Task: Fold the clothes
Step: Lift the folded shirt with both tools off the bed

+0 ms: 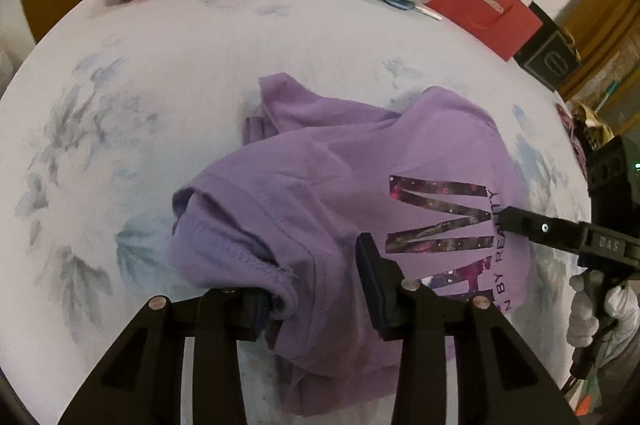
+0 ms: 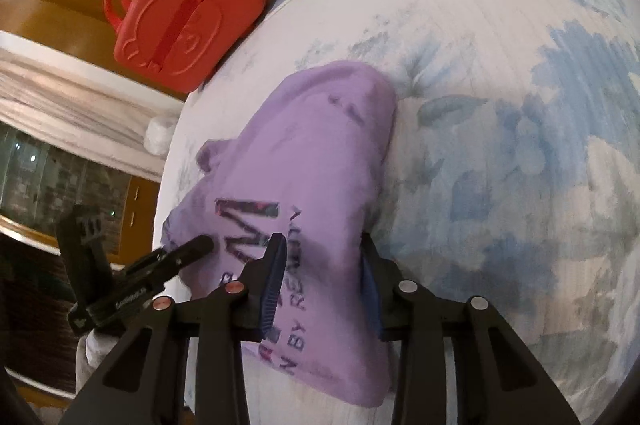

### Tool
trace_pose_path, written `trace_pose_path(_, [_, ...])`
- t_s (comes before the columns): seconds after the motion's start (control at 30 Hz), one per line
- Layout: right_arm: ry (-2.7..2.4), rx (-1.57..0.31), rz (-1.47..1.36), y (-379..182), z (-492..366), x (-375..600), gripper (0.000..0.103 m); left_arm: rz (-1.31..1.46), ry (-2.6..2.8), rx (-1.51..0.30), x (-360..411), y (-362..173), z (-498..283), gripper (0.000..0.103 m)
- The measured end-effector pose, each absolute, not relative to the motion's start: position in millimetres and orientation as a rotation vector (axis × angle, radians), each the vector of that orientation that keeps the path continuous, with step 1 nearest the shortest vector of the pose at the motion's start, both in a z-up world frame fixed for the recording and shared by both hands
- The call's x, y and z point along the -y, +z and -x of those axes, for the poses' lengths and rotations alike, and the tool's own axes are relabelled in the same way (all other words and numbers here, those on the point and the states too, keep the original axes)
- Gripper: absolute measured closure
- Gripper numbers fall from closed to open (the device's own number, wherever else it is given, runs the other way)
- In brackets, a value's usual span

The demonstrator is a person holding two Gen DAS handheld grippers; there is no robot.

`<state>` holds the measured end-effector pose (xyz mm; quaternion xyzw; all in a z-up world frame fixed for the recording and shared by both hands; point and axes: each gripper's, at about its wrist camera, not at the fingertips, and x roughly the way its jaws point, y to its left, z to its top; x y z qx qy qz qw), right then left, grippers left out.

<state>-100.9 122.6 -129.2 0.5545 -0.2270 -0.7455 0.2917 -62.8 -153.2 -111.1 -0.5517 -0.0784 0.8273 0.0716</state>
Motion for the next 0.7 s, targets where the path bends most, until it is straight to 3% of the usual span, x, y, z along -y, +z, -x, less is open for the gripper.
trace_pose_path(0.13, [-1.99,0.572,-1.472,-129,106,-118,0.071,1.674,2.506,0.131,143,-111,71,0.064])
trace_pose_path(0.53, [-2.052,0.465,-1.453,-126,108,-112,0.08,1.638,2.567,0.123,141,-110,60,0.07])
trace_pose_path(0.63, [-2.068,0.398,-1.479,-123,103,-106,0.08,1.64,2.572,0.146,143,-108,57,0.084])
trace_pose_path(0.7, [-2.081,0.358,-1.466,-121,100,-103,0.08,1.633,2.574,0.159,144,-107,57,0.085])
